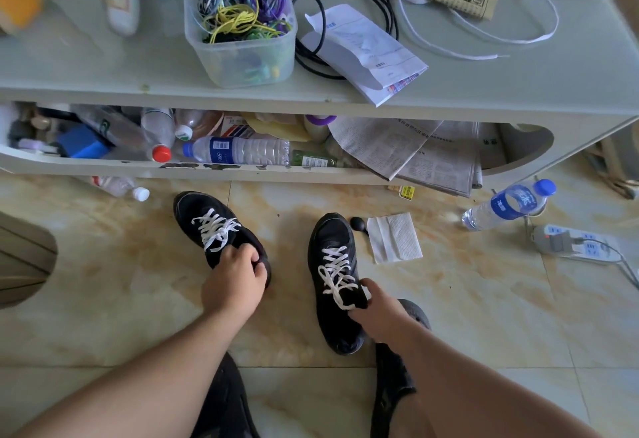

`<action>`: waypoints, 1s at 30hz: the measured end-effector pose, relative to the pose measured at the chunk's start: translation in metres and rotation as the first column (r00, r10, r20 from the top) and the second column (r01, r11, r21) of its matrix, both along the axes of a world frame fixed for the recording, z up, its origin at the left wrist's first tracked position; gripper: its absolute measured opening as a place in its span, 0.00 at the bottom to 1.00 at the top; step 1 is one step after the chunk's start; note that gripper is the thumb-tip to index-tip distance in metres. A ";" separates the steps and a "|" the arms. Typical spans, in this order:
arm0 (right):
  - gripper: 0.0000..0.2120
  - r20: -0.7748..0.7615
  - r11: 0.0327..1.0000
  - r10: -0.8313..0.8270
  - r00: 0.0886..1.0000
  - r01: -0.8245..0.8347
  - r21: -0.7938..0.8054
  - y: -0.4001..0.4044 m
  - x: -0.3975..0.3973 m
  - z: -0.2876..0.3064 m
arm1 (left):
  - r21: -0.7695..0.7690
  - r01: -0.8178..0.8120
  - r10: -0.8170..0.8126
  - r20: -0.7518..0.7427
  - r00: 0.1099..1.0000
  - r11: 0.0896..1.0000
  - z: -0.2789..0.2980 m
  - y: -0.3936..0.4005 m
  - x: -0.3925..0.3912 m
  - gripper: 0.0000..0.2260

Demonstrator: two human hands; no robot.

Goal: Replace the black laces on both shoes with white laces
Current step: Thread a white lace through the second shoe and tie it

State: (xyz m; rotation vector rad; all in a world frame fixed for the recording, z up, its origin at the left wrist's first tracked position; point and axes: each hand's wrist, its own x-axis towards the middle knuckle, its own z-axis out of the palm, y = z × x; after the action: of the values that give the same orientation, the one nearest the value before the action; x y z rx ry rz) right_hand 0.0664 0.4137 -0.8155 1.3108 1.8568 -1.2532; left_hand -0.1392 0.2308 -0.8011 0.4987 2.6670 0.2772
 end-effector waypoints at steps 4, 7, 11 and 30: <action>0.32 0.027 0.971 0.137 0.990 -0.139 0.195 -0.011 -0.003 0.006 | -0.184 0.179 -0.128 0.260 0.957 0.967 -0.015 -0.018 -0.009 0.20; 0.33 -0.011 0.957 0.199 0.980 -0.192 0.219 -0.021 -0.004 0.008 | -0.093 0.158 -0.133 0.234 0.963 0.983 -0.020 -0.024 -0.008 0.18; 0.30 -0.107 0.958 0.254 0.961 -0.235 0.165 -0.032 -0.017 0.008 | 0.039 0.055 -0.060 0.154 0.986 0.998 -0.014 -0.023 -0.008 0.14; 0.18 -0.167 0.727 0.538 0.826 -0.355 0.587 -0.036 -0.033 0.051 | 0.231 0.421 -0.423 -0.045 0.905 0.877 0.025 -0.045 0.079 0.08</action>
State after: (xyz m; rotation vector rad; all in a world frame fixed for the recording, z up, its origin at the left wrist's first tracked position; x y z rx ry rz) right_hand 0.0336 0.3772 -0.7648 0.8054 2.7081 -0.7313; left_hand -0.0598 0.1860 -0.7765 1.1324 2.4437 0.4614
